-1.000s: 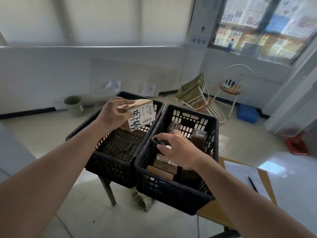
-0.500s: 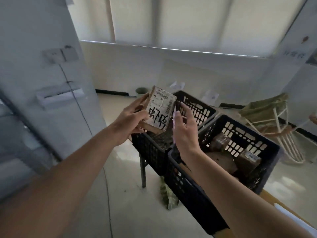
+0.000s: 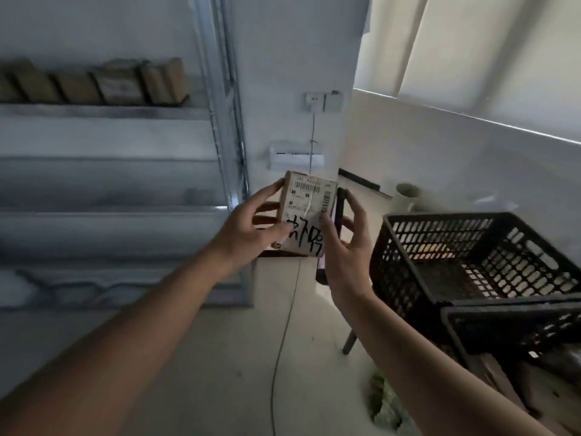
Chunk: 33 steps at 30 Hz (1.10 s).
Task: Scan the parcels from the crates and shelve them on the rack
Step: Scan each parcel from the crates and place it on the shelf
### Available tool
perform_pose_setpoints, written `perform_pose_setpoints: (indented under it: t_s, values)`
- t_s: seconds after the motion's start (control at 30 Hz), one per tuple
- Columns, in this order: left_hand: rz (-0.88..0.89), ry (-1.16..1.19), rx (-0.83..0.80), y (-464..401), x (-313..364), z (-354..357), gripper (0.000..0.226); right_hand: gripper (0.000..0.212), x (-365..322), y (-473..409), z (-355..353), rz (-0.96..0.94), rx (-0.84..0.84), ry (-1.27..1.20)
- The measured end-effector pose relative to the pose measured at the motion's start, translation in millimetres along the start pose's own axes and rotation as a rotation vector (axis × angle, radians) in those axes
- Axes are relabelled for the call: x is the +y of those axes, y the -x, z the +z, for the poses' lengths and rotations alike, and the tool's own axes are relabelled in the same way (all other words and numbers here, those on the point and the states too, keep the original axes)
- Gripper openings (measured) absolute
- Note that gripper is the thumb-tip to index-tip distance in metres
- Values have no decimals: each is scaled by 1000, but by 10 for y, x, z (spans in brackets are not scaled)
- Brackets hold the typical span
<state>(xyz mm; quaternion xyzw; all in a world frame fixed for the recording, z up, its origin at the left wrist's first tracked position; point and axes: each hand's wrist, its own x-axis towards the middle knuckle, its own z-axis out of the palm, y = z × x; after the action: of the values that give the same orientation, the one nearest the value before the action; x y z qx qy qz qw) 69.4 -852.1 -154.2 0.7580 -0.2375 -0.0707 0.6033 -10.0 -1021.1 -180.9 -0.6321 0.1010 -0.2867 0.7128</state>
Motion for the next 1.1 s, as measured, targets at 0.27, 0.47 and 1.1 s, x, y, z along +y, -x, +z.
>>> perform_pose_setpoints:
  t_s: [0.27,0.47,1.1]
  values:
    - [116,-270,260,731,-310,-1677,82,52,108,545,1744,-37,-214,-6]
    - [198,-284,381,1307,-662,-3075,91,52,288,1062,3222,-27,-312,-17]
    - [14,-262,635,1463,-1979,-6592,86,52,1321,1227,7117,21,-562,-22]
